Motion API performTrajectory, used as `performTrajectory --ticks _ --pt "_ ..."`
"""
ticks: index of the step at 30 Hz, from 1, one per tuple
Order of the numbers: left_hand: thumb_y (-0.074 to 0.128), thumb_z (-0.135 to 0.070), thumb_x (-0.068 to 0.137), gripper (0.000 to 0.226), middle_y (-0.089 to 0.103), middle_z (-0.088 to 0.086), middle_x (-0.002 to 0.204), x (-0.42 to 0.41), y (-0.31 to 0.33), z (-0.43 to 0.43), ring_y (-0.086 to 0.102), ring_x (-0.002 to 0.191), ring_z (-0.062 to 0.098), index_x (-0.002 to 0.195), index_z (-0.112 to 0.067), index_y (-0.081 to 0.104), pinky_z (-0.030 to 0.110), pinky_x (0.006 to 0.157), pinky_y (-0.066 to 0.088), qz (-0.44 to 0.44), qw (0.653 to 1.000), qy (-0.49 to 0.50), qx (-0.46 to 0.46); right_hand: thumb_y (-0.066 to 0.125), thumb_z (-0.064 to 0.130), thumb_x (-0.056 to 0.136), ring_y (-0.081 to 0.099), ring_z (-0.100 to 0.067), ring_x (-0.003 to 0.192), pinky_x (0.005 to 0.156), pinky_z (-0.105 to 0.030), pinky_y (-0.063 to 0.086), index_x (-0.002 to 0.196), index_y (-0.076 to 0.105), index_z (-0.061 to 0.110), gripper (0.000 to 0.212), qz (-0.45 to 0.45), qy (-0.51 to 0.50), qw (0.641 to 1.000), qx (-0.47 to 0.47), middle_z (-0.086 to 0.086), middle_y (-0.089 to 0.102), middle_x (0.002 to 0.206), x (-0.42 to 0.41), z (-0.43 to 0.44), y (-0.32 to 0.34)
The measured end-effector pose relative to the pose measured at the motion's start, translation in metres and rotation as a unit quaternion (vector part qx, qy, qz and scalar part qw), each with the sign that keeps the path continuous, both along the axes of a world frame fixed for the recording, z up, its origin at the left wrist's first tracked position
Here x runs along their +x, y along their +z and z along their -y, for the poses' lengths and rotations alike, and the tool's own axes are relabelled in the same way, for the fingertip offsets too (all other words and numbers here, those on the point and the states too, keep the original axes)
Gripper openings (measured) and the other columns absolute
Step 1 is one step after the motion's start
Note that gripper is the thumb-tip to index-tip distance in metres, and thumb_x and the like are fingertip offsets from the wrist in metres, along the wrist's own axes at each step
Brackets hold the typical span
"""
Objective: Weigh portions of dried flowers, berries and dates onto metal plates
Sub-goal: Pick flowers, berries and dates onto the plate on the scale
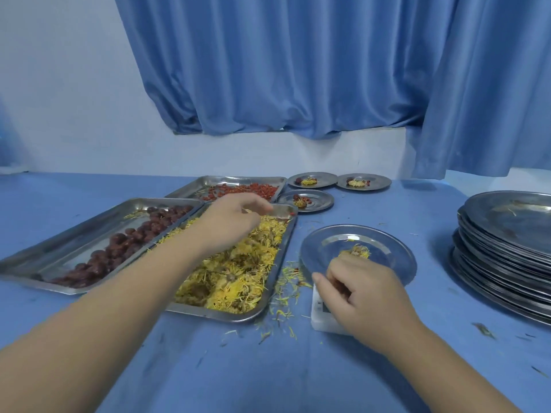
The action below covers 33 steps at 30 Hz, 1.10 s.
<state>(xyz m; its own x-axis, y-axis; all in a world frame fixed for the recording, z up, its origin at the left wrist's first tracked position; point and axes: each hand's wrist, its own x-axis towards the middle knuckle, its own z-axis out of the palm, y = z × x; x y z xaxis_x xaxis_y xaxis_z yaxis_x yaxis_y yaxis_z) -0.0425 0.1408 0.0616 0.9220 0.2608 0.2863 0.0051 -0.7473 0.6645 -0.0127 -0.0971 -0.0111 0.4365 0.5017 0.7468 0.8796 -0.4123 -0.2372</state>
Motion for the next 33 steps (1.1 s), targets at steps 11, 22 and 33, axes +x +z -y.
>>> performTrajectory --ticks 11,22,33 --pt "0.052 -0.019 0.097 0.018 0.067 0.021 0.112 -0.03 -0.011 -0.19 0.062 0.093 0.031 0.109 -0.018 0.065 0.042 0.083 0.047 -0.06 0.975 0.216 0.009 0.055 0.029 0.085 0.046 -0.004 0.056 0.046 -0.025 0.04 0.076 0.054 0.029 0.009 -0.032 -0.005 0.997 -0.063 0.014 0.049 0.062 -0.003 -0.058 -0.01" --pt "0.043 -0.002 0.093 0.038 0.067 0.005 0.114 -0.026 -0.065 -0.24 0.064 0.094 0.02 0.113 -0.023 0.066 0.03 0.076 0.045 -0.242 0.939 0.215 0.114 0.053 0.031 0.084 0.051 -0.011 0.063 0.047 -0.028 0.044 0.074 0.057 0.031 0.011 -0.066 0.007 0.997 -0.05 0.013 0.05 0.056 0.003 -0.055 -0.012" --pt "0.058 -0.011 0.093 0.018 0.068 -0.002 0.102 -0.031 -0.062 -0.237 0.065 0.073 0.016 0.099 -0.024 0.068 0.031 0.065 0.052 -0.18 0.947 0.224 0.143 0.049 0.038 0.084 0.052 -0.006 0.06 0.046 -0.022 0.038 0.072 0.052 0.035 0.013 -0.089 0.009 0.996 -0.021 0.013 0.048 0.053 0.005 -0.053 -0.012"
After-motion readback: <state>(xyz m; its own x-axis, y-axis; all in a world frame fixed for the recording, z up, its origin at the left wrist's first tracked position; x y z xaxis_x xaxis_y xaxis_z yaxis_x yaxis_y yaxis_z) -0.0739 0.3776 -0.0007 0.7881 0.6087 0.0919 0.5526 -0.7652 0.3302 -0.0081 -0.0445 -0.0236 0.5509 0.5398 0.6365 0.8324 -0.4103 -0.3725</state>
